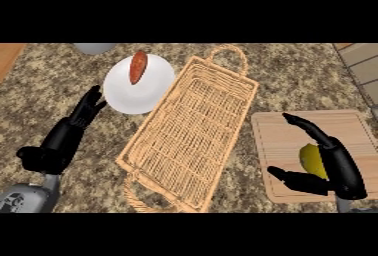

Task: Pick the lemon from the cutting board and place it in the basket

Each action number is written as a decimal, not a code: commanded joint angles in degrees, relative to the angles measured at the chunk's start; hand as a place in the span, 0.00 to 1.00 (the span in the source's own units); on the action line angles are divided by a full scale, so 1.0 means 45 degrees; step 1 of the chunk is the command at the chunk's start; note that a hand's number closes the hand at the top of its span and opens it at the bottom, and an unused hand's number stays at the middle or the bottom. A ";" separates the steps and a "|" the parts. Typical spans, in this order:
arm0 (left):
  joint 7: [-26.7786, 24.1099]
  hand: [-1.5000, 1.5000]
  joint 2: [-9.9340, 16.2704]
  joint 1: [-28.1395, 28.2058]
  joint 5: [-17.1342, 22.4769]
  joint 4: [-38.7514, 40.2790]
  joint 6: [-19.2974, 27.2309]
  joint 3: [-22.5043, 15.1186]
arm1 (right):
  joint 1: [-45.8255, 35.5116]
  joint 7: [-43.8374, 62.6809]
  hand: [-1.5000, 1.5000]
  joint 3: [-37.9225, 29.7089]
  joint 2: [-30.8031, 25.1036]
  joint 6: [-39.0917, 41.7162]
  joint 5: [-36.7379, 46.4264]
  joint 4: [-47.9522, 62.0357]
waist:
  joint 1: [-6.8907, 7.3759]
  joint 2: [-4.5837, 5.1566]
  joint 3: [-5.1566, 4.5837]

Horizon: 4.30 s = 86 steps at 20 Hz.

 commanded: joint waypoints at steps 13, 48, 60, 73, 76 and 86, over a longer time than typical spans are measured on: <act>0.0105 0.50 -0.0004 -0.0173 -0.0219 -0.0160 -0.0041 0.0205 | 0.0106 0.9926 0.00 -0.1809 -0.7522 0.4512 0.1978 -0.4933 | -0.0158 -0.0034 -0.0083; 0.0543 0.50 -0.1938 0.0326 -0.1960 -0.0657 -0.1435 0.1214 | 0.2057 0.5612 0.00 -0.4587 -0.1725 0.6368 0.5849 -0.2912 | 0.0245 0.0080 0.0007; 0.0594 0.50 -0.2453 0.0295 -0.2784 -0.0636 -0.2229 0.2043 | 0.1749 0.4545 0.00 -0.4846 -0.0200 0.6709 0.6548 -0.2839 | 0.0225 0.0072 0.0003; 0.0626 0.50 -0.2343 0.0267 -0.2354 -0.0658 -0.3558 0.3378 | 0.0971 0.4738 0.00 -0.4171 0.0495 0.6741 0.8896 -0.1768 | 0.0264 0.0082 0.0002; 0.0308 0.50 -0.2751 -0.0090 -0.2969 0.0057 -0.3338 0.3075 | 0.0909 0.4739 0.00 -0.3616 0.1163 0.6069 0.9666 -0.1290 | 0.0249 0.0090 0.0002; 0.1743 0.50 -0.3204 -0.0610 -0.2905 -0.0709 -0.3552 0.3436 | 0.0218 0.4752 0.00 -0.4304 0.1002 0.6790 1.0016 -0.0500 | 0.0228 0.0079 0.0002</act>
